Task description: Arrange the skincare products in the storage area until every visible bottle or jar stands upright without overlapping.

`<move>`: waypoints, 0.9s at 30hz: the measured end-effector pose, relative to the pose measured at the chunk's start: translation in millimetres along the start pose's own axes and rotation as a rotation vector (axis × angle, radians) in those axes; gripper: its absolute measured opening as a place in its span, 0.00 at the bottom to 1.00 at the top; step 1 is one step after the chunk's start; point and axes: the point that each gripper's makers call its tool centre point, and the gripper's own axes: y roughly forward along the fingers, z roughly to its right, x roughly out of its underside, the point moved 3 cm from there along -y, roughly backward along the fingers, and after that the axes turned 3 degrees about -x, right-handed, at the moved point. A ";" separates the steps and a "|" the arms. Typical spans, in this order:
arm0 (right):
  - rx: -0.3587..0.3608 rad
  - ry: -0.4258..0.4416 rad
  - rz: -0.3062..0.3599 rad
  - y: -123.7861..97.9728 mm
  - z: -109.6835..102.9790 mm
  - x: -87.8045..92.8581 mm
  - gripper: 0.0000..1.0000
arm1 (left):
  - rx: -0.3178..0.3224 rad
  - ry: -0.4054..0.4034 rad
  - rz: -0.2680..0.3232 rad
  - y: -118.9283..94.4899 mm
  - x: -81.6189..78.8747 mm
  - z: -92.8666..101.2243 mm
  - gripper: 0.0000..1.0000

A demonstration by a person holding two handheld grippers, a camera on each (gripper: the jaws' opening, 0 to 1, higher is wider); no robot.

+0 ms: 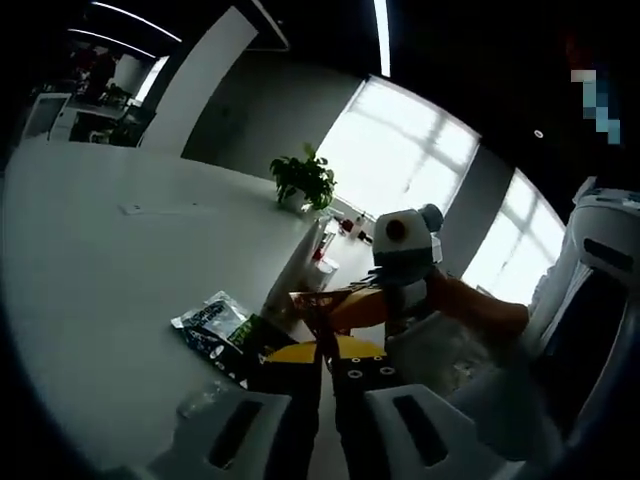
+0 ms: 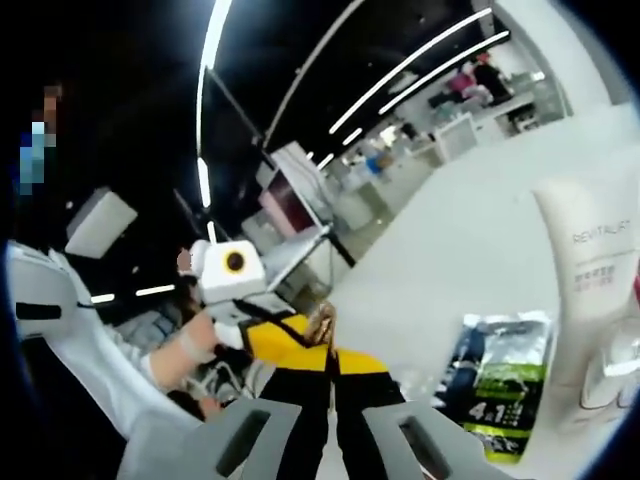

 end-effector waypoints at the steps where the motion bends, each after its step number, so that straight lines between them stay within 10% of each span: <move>1: 0.000 -0.009 -0.002 1.0 -0.9 0.4 0.00 | -0.009 0.004 -0.005 -0.2 1.0 -1.2 0.00; 27: 0.199 -0.073 -0.051 1.5 28.3 9.7 0.01 | -0.101 -0.072 0.023 -5.1 6.6 -26.6 0.00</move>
